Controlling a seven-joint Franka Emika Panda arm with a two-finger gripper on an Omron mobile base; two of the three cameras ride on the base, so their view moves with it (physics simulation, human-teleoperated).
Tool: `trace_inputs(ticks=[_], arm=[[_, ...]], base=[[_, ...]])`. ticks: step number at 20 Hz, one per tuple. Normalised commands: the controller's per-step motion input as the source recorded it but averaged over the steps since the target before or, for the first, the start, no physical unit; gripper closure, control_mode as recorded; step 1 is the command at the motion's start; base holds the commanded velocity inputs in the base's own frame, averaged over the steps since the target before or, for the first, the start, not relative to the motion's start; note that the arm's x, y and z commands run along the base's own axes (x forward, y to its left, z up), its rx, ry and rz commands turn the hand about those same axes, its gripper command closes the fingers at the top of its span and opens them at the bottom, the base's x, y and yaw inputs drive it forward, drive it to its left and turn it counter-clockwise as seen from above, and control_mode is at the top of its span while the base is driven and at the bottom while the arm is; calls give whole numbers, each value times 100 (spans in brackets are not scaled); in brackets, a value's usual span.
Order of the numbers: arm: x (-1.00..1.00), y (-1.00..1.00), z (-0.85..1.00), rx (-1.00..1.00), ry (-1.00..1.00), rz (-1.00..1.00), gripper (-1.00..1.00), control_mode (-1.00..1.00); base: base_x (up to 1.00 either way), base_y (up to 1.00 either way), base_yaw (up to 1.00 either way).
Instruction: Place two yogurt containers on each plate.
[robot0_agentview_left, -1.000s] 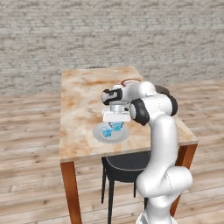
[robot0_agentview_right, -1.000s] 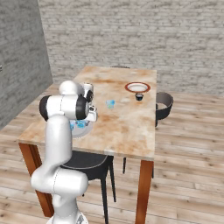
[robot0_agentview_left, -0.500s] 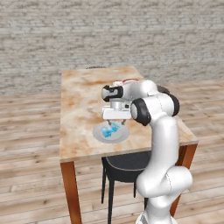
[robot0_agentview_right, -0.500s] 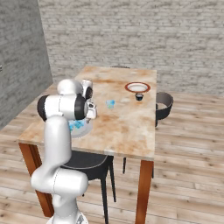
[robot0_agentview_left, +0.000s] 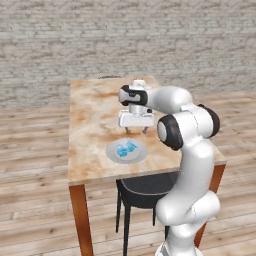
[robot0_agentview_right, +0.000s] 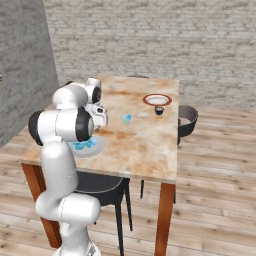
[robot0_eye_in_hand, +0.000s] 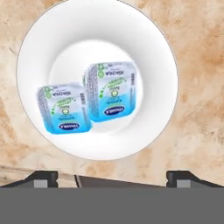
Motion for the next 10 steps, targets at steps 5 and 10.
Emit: trace_inputs(ticks=[5,10], arm=[[-100,-23,40,0,-13,6,-100,-100],[-100,-39,30,3,-27,11,-100,-100]], base=[[0,0,0],[0,0,0]])
